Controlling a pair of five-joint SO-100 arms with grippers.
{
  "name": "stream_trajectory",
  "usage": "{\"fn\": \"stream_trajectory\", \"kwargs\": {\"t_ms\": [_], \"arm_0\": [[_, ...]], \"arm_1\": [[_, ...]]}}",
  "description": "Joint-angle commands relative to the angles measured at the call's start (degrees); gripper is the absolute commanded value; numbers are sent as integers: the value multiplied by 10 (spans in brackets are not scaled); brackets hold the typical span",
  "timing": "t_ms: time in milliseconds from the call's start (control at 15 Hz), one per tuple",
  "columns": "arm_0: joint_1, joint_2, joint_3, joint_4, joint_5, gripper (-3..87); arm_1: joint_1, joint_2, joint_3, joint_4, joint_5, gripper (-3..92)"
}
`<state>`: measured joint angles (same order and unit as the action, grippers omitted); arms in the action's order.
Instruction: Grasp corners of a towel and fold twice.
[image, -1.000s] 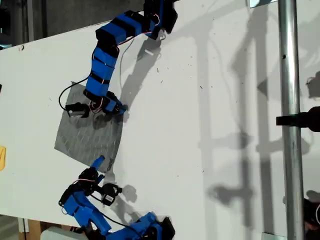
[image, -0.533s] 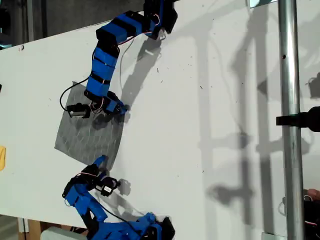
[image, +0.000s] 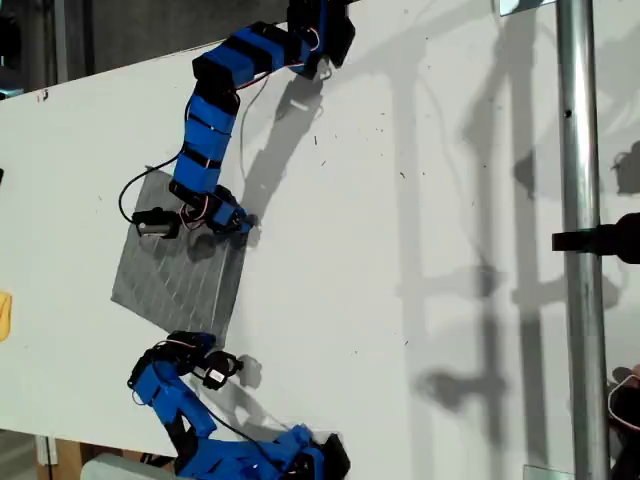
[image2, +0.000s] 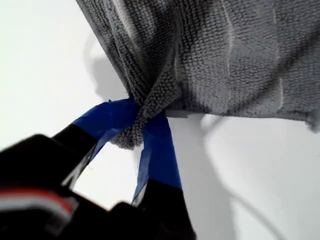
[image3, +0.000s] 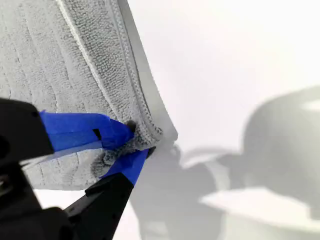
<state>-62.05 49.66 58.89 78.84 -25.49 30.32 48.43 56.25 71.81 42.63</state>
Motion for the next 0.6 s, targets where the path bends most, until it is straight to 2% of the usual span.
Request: {"fn": "stream_trajectory", "kwargs": {"t_ms": [0,267,533], "arm_0": [[23,26,-25,30,-4,-29],[156,124,11,134,-66,-29],[344,312,207,108,-215,-29]], "arm_1": [[1,72,7,9,4,-2],[-37,215,162,18,40,-2],[-130,368,298,50,104,-2]]}}
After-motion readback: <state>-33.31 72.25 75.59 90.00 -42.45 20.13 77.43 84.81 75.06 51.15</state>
